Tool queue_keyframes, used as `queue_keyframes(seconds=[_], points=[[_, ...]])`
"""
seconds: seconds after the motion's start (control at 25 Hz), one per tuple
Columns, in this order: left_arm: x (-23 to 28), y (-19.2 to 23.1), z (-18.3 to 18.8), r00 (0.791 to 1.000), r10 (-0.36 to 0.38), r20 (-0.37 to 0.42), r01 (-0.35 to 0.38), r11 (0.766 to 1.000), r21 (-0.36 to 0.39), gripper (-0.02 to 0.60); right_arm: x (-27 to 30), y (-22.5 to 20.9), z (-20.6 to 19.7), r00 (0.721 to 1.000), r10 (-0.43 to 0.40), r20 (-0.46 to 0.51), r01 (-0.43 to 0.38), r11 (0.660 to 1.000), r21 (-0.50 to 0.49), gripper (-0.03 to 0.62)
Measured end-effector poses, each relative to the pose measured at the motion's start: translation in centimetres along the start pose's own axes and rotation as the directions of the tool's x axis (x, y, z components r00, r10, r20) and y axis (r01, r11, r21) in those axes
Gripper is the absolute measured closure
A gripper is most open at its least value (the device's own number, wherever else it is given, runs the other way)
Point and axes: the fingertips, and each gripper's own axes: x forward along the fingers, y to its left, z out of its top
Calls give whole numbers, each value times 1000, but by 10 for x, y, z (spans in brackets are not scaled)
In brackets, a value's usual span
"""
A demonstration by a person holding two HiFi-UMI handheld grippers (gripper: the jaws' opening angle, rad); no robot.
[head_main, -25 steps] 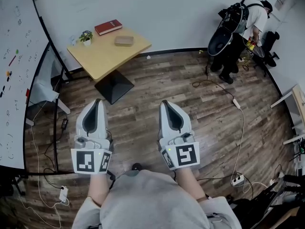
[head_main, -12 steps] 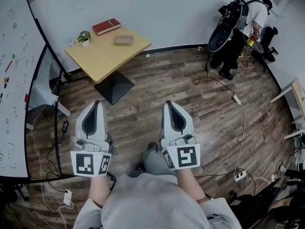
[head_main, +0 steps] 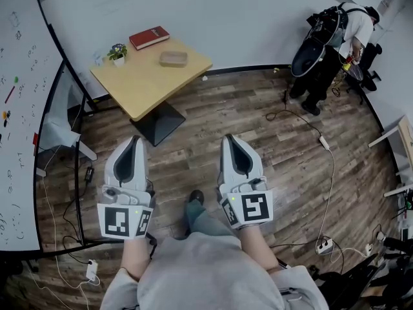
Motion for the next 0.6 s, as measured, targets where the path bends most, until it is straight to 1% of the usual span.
queue_keyframes(seconds=[0.32,0.6], points=[[53,44,-8,999,36,13,-36,999,-2,577,72,-12,2,1000,24,19,-24,1000,-1,592],[95,69,-13,998,66,20,-66,998,14,577,124,-30,1,998,51,24,-51,999,10,592]])
